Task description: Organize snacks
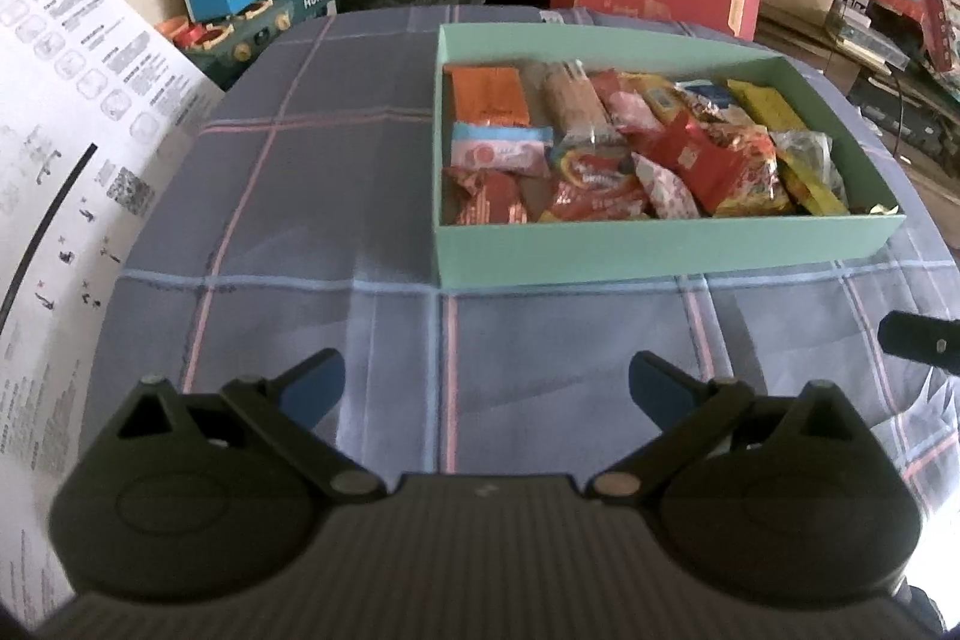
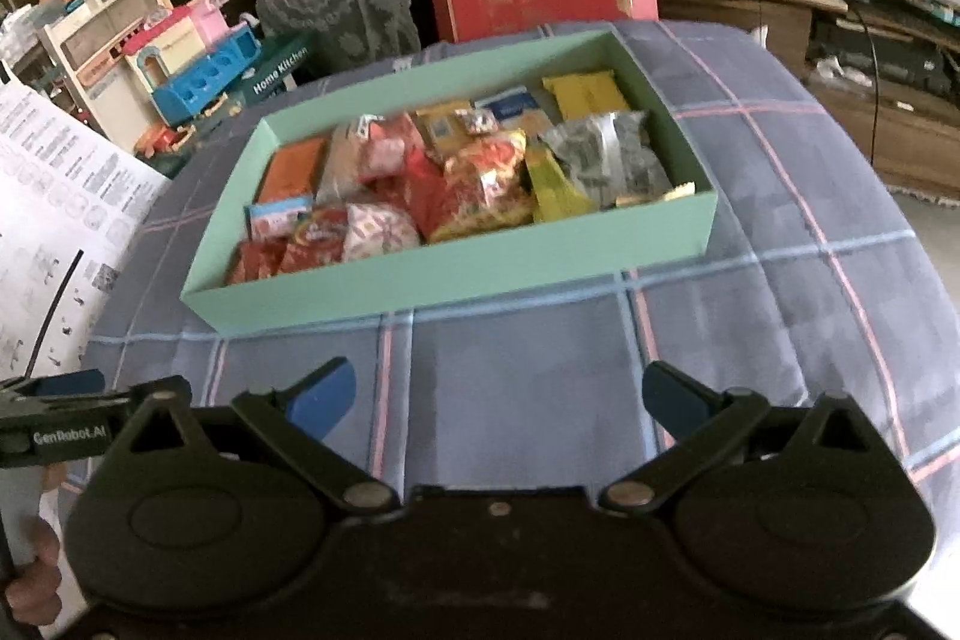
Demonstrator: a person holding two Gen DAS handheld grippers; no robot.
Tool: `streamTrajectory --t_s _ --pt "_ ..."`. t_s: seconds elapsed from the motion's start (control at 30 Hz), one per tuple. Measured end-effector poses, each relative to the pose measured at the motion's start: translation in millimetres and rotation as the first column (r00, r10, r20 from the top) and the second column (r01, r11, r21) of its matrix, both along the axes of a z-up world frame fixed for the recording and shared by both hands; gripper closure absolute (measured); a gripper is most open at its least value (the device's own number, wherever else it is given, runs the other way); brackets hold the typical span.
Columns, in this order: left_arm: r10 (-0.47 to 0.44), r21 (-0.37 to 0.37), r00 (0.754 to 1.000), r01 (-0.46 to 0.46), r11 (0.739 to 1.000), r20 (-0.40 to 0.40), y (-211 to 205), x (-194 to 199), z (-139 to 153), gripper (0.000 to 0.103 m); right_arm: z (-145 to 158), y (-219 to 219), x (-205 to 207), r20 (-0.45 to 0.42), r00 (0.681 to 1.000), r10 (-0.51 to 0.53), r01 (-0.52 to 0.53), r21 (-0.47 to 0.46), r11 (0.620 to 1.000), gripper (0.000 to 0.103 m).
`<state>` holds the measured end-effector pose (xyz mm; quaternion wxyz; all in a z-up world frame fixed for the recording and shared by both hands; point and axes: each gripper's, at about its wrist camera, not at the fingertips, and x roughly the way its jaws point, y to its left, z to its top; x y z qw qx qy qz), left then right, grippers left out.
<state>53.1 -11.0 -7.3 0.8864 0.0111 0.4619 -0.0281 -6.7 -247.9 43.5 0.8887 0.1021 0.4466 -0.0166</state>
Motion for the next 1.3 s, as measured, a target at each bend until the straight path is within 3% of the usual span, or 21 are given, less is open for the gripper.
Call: streamTrajectory --t_s 0.4,1.3 --pt "0.004 0.004 0.999 -0.004 1.000 -0.051 -2 6 -14 0.000 -13 -1 1 -0.049 0.999 0.000 -0.001 -0.029 1.000 0.000" --pt "0.005 -0.006 0.998 -0.005 1.000 -0.058 -5 8 -14 0.000 -13 -3 7 -0.057 0.998 -0.013 0.012 -0.034 0.999 0.000"
